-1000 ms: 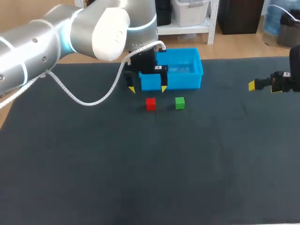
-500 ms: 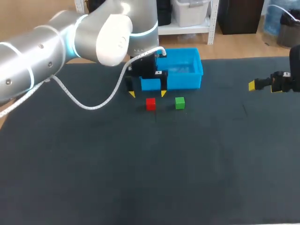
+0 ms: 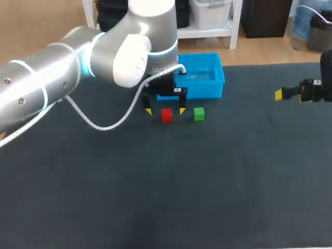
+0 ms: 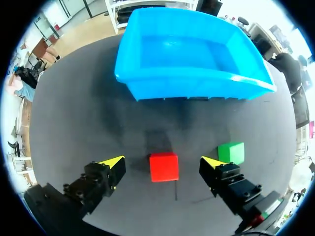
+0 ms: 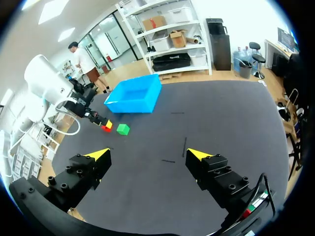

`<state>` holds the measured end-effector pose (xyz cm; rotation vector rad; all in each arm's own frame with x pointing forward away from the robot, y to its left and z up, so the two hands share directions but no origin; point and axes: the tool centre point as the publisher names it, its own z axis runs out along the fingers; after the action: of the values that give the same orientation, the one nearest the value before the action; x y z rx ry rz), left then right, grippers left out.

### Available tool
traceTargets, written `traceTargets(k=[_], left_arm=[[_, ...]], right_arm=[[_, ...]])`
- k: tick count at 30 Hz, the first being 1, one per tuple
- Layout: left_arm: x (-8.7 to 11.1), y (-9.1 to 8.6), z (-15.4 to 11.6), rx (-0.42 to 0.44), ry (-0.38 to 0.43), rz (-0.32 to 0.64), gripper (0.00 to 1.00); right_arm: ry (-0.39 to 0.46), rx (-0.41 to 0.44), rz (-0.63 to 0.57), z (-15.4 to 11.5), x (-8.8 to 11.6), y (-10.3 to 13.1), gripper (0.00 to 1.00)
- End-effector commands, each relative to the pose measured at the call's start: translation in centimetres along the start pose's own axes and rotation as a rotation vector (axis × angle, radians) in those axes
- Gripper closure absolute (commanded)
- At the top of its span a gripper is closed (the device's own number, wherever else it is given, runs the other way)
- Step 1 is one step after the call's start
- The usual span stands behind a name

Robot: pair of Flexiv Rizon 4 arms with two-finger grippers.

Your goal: Use the left arm to pick the red cube and place it into the blue plastic box first, then use the right arm to grasp the green cube and put it into the same blue plastic box after the first action is fully finished.

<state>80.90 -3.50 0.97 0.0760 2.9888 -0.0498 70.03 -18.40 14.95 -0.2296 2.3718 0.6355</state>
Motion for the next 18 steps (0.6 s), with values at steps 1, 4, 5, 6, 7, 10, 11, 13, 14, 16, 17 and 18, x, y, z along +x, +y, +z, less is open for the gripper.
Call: traceTargets(k=[1, 4, 5, 6, 7, 10, 11, 13, 14, 16, 17, 18], left_arm=[[-0.29, -0.22, 0.49, 0.002, 0.009, -0.017, 0.0], [-0.19, -0.11, 0.7, -0.001, 0.016, -0.022, 0.0], [-0.16, -0.08, 0.8, 0.003, 0.02, -0.024, 0.0], [-0.14, -0.06, 0.87, 0.003, 0.021, -0.025, 0.0], [-0.11, -0.04, 0.93, 0.003, 0.023, -0.027, 0.0], [-0.06, 0.1, 1.09, -0.001, 0.027, -0.037, 0.0], [-0.05, 0.14, 1.12, -0.001, 0.028, -0.041, 0.0], [-0.08, 0.2, 1.14, -0.004, 0.027, -0.044, 0.0], [-0.1, 0.22, 1.16, -0.006, 0.026, -0.042, 0.0], [-0.15, 0.25, 1.2, -0.009, 0.024, -0.039, 0.0], [-0.17, 0.26, 1.21, -0.014, 0.02, -0.038, 0.53], [-0.24, 0.25, 1.22, -0.016, 0.017, -0.036, 0.61]], right_arm=[[0.001, -0.001, -0.001, -0.04, 0.0, -0.06, 0.0], [0.001, -0.001, -0.001, -0.04, 0.0, -0.06, 0.0], [0.001, -0.001, -0.001, -0.04, 0.0, -0.06, 0.0], [0.001, -0.001, -0.001, -0.04, 0.0, -0.06, 0.0], [0.001, -0.001, -0.001, -0.04, 0.0, -0.06, 0.0], [0.001, -0.001, -0.001, -0.04, 0.0, -0.06, 0.0], [0.001, -0.001, -0.001, -0.04, 0.0, -0.06, 0.0], [0.001, -0.001, -0.001, -0.04, 0.0, -0.06, 0.0], [0.001, -0.001, -0.001, -0.04, 0.0, -0.06, 0.0], [0.001, -0.001, -0.001, -0.04, 0.0, -0.06, 0.0], [0.001, -0.001, -0.001, -0.04, 0.0, -0.06, 0.0], [0.001, -0.001, -0.001, -0.04, 0.0, -0.06, 0.0]])
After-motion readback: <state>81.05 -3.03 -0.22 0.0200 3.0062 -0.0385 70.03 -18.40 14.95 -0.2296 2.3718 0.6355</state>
